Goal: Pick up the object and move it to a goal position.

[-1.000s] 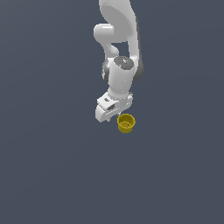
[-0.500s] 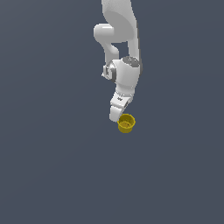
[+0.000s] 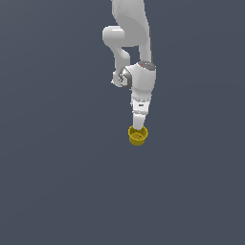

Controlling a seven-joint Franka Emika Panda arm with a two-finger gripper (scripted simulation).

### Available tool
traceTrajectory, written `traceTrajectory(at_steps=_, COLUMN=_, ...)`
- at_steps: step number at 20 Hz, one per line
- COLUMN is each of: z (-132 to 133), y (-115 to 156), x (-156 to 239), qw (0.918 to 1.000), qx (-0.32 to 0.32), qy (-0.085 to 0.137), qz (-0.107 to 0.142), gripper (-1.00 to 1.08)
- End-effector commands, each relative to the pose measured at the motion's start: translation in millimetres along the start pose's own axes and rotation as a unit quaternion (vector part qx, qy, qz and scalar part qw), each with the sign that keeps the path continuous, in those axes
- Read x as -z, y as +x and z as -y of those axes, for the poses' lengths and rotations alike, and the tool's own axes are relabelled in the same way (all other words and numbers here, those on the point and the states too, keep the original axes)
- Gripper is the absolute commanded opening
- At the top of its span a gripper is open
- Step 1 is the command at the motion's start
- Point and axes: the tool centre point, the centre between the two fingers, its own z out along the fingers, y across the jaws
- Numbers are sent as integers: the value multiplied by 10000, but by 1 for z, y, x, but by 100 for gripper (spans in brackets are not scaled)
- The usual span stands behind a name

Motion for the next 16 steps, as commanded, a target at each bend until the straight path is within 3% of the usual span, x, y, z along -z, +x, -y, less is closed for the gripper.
traceTrajectory(at_steps=1, z=6, y=5, x=0, qw=9996, qx=267, qy=-31, qz=-50, gripper=28)
traceTrajectory(at_steps=16, z=12, y=9, x=-12, qw=9985, qx=534, qy=-56, qz=-98, gripper=28)
